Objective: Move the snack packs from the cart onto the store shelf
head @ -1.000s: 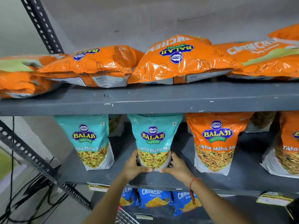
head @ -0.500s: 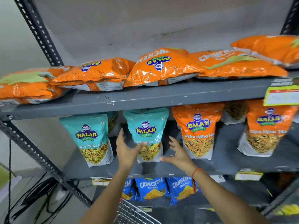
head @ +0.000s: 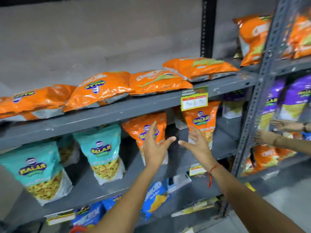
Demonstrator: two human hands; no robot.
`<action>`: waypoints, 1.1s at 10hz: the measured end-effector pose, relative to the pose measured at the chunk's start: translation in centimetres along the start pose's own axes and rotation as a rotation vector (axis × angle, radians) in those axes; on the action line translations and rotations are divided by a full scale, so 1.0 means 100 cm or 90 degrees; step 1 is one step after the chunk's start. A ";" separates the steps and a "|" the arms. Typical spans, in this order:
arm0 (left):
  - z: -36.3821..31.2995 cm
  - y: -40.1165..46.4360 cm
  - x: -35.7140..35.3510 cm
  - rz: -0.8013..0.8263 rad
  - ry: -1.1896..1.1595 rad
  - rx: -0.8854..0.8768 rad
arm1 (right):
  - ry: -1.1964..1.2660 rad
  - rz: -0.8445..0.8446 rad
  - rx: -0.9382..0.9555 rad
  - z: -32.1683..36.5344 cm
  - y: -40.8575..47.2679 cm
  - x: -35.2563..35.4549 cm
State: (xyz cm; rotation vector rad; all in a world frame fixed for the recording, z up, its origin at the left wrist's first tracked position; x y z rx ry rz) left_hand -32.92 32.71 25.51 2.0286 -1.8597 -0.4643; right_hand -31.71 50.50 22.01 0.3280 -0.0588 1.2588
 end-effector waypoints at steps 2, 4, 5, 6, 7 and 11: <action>0.089 0.008 -0.095 0.122 0.002 0.142 | -0.047 -0.127 -0.056 -0.074 0.047 0.087; 0.171 0.005 -0.148 0.149 0.027 0.297 | -0.082 0.163 -0.153 -0.162 0.099 0.112; 0.191 -0.002 -0.157 0.144 -0.010 0.335 | -0.127 0.228 -0.160 -0.188 0.111 0.110; 0.198 -0.007 -0.159 0.123 0.021 0.347 | -0.129 0.223 -0.150 -0.198 0.117 0.105; 0.197 -0.005 -0.162 0.084 0.055 0.358 | -0.144 0.219 -0.144 -0.197 0.121 0.107; 0.192 -0.010 -0.176 0.047 0.038 0.374 | -0.125 0.219 -0.169 -0.192 0.123 0.119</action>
Point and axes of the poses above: each hand's wrist, its own y-axis towards the middle knuckle, its own x-axis out of the back of the hand, z = x × y, the point moved 3 cm from there along y, towards the middle knuckle, and after that the axes turned 15 degrees about -y, right-handed, at the moved point
